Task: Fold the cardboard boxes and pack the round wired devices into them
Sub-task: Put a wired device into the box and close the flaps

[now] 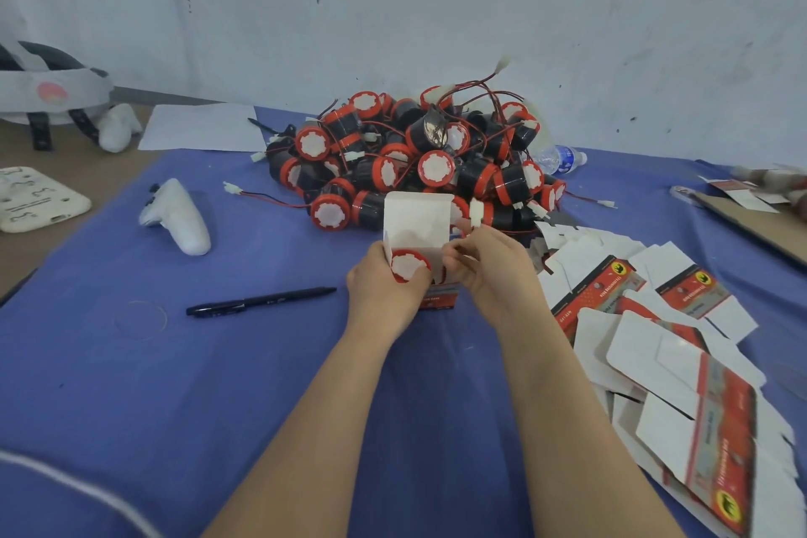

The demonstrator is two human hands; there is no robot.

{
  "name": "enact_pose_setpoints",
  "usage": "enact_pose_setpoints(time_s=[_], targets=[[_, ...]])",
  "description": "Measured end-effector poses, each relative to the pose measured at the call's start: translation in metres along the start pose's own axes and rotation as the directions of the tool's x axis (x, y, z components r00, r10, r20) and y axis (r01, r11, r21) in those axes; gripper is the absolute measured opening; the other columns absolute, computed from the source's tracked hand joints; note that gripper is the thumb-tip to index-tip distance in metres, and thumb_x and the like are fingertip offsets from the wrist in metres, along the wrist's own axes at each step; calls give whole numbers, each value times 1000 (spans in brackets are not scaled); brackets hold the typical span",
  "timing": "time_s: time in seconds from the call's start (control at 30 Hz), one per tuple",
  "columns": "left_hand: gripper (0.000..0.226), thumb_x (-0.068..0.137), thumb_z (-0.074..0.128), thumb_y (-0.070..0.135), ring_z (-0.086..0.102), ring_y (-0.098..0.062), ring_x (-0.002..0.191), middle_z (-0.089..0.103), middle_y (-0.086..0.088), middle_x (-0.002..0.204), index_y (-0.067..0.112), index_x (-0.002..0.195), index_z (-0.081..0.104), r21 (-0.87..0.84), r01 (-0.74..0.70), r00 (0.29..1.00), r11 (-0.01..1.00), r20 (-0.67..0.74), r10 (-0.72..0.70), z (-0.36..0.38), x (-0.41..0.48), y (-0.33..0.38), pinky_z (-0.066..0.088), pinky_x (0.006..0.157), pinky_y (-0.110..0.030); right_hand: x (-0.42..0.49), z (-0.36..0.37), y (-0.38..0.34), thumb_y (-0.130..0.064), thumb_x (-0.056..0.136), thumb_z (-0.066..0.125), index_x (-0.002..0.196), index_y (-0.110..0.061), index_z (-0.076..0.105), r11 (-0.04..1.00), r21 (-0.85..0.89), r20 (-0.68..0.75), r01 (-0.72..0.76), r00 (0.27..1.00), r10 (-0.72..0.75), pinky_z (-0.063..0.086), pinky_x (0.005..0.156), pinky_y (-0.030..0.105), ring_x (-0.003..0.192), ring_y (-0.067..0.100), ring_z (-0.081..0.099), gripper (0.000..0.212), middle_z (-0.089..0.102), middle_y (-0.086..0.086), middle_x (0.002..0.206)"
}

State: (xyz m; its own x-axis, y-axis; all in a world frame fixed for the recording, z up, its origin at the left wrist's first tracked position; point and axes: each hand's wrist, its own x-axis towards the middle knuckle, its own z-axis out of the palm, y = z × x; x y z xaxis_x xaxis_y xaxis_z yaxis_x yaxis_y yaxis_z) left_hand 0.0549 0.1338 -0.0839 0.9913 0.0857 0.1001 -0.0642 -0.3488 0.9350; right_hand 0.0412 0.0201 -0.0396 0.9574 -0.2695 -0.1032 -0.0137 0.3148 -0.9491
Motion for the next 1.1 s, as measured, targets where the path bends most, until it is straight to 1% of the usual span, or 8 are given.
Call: enact_pose_setpoints(time_s=[0.1,0.2,0.27,0.43,0.53,0.77,0.97,1.1], targets=[[43,88,63,29,49,-25,120,57,-2,122,18,127,48,4,7,1000,1000,12,-8,0,0,0,49,95,-41,-1,-1,0,3,93,46,85,-8,67,994,57,-4,97,995,-97,54,59,18,65,11,65,24,64,10,82],[44,87,64,29,50,-24,119,57,-2,122,18,126,48,0,17,1000,1000,18,-17,0,0,0,49,95,-40,5,-7,1,-15,95,53,96,-22,73,760,-555,-19,337,908,-418,48,63,21,63,4,53,21,66,5,89],[45,86,65,29,50,-24,119,57,-3,123,17,127,48,11,18,1000,1000,19,-18,0,0,1,48,96,-42,8,-12,-1,-22,95,53,101,-29,72,604,-708,35,365,873,-486,38,57,21,58,7,41,21,58,2,74],[45,86,64,32,49,-26,120,57,-4,123,16,125,48,42,28,1000,999,13,-29,0,0,2,47,96,-45,0,-14,-14,-19,90,53,85,-22,73,856,-452,150,252,967,-206,50,58,20,63,5,59,21,70,-1,75],[44,86,64,32,48,-26,121,57,-4,123,16,125,49,34,31,999,999,14,-32,0,0,2,47,97,-44,-2,-17,-22,-46,90,52,91,-22,73,901,-418,220,116,975,-24,50,62,21,67,6,58,32,73,-6,81],[44,86,64,31,50,-27,120,59,-4,121,14,123,49,24,13,1000,1000,17,-14,-1,-1,3,47,97,-45,-4,-17,-16,-16,100,44,134,-17,53,476,-783,334,400,917,-220,42,67,7,84,-1,58,35,66,-12,93],[43,86,63,28,51,-27,118,59,-5,120,14,124,50,27,13,1000,1000,16,-14,-1,-2,3,47,97,-45,-2,-12,-11,-26,100,41,97,-11,57,373,-866,243,334,931,-272,40,55,24,69,15,55,22,64,0,78],[43,86,63,28,51,-27,117,59,-6,120,13,124,50,32,8,1000,999,9,-9,-1,-2,3,47,96,-45,-2,-12,-12,-15,96,49,95,-13,68,172,-909,327,381,904,-274,49,82,35,94,20,59,18,67,0,99]])
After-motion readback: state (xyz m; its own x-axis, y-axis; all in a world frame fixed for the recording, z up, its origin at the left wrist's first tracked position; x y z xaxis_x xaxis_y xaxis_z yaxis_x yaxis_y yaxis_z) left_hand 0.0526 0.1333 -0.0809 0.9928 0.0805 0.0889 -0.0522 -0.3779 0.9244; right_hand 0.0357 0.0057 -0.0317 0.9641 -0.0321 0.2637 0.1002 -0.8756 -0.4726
